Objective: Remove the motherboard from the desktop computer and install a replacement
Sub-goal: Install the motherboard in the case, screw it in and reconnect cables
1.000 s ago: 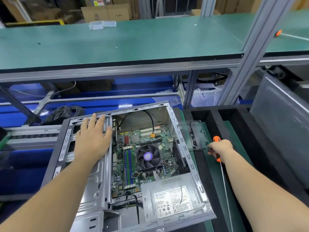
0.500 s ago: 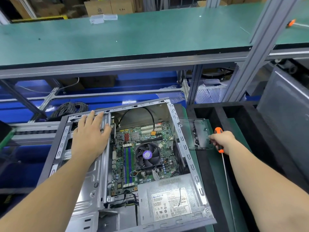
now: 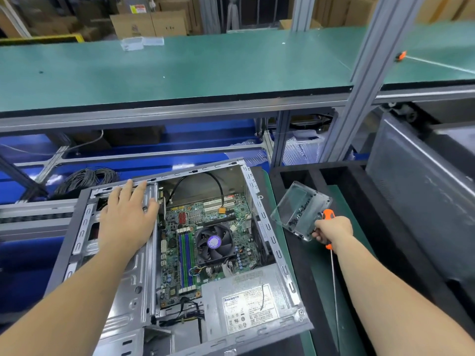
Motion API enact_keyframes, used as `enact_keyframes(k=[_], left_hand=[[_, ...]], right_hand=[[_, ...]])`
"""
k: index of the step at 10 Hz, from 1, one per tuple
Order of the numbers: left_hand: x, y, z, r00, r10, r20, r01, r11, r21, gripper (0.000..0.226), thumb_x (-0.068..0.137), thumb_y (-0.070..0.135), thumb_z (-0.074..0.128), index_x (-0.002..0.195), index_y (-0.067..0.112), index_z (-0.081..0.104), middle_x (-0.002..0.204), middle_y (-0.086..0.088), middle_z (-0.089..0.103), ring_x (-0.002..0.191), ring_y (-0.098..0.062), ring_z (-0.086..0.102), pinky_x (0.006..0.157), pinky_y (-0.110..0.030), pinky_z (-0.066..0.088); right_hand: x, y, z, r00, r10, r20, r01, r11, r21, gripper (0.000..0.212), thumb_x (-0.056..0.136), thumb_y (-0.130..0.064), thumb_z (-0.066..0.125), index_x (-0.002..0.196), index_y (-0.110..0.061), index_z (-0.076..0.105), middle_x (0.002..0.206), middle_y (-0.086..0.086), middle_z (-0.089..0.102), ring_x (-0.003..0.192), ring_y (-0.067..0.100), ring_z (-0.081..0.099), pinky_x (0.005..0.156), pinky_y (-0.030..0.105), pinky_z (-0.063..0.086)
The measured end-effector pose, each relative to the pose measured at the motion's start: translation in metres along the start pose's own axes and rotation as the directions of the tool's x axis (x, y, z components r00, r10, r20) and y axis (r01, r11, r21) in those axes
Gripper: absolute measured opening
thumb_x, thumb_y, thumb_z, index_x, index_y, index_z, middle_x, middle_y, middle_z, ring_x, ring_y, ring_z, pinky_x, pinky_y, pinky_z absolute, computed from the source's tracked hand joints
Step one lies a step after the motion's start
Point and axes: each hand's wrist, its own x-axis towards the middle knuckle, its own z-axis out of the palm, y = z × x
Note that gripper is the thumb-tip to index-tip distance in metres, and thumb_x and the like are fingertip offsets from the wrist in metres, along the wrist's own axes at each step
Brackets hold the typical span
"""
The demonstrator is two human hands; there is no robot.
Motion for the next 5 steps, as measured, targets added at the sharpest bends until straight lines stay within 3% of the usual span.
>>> enact_keyframes(k=[1, 2, 3, 4, 5], left_hand=[[-0.0002, 0.0, -0.0006, 1.0, 0.002, 0.0, -0.002, 1.0, -0.008, 0.063, 0.097, 0.053, 0.025, 0.154, 0.026, 0.034, 0.162, -0.004, 0.029, 0.149, -0.027, 0.02, 0.117, -0.055, 0.029], [-0.0009, 0.0006, -0.001, 1.0, -0.002, 0.001, 0.002, 1.0, -0.015, 0.063, 0.097, 0.053, 0.026, 0.154, 0.026, 0.033, 0.163, -0.003, 0.028, 0.15, -0.027, 0.019, 0.118, -0.054, 0.028], [-0.0009, 0.0012, -0.0017, 1.0, -0.004, -0.001, 0.004, 1.0, -0.014, 0.061, 0.098, 0.051, 0.027, 0.154, 0.027, 0.033, 0.163, -0.003, 0.028, 0.15, -0.026, 0.019, 0.117, -0.055, 0.028], [-0.0009, 0.0016, -0.0024, 1.0, -0.001, -0.001, 0.001, 1.0, -0.011, 0.061, 0.098, 0.051, 0.028, 0.153, 0.026, 0.034, 0.163, -0.003, 0.028, 0.15, -0.026, 0.02, 0.117, -0.055, 0.028], [-0.0009, 0.0013, -0.0023, 1.0, 0.001, 0.001, -0.001, 1.0, -0.012, 0.061, 0.098, 0.051, 0.028, 0.154, 0.026, 0.033, 0.163, -0.003, 0.028, 0.15, -0.026, 0.019, 0.117, -0.055, 0.028]], right_hand=[[0.0021, -0.0005, -0.0022, 0.999, 0.015, -0.046, -0.013, 0.999, 0.041, 0.009, 0.077, 0.004, 0.062, 0.072, 0.0, 0.055, 0.055, 0.019, 0.065, 0.053, 0.03, 0.07, 0.065, 0.041, 0.056], [0.0061, -0.0019, -0.0047, 0.997, 0.036, -0.061, -0.034, 0.998, 0.048, 0.011, 0.076, 0.007, 0.061, 0.071, 0.0, 0.054, 0.055, 0.021, 0.065, 0.053, 0.031, 0.07, 0.066, 0.041, 0.055], [0.0065, -0.0015, -0.0064, 0.997, 0.051, -0.053, -0.05, 0.999, 0.017, 0.01, 0.076, 0.007, 0.06, 0.079, -0.001, 0.054, 0.059, 0.022, 0.067, 0.054, 0.031, 0.071, 0.06, 0.036, 0.05], [0.0065, -0.001, -0.0086, 0.998, 0.046, -0.051, -0.046, 0.999, 0.007, 0.013, 0.079, 0.007, 0.062, 0.082, -0.002, 0.053, 0.057, 0.02, 0.067, 0.052, 0.028, 0.071, 0.043, 0.026, 0.045], [0.0077, -0.0007, -0.0106, 0.998, 0.042, -0.047, -0.042, 0.999, -0.002, 0.011, 0.081, 0.007, 0.061, 0.083, 0.0, 0.054, 0.055, 0.019, 0.067, 0.054, 0.028, 0.071, 0.041, 0.025, 0.041]])
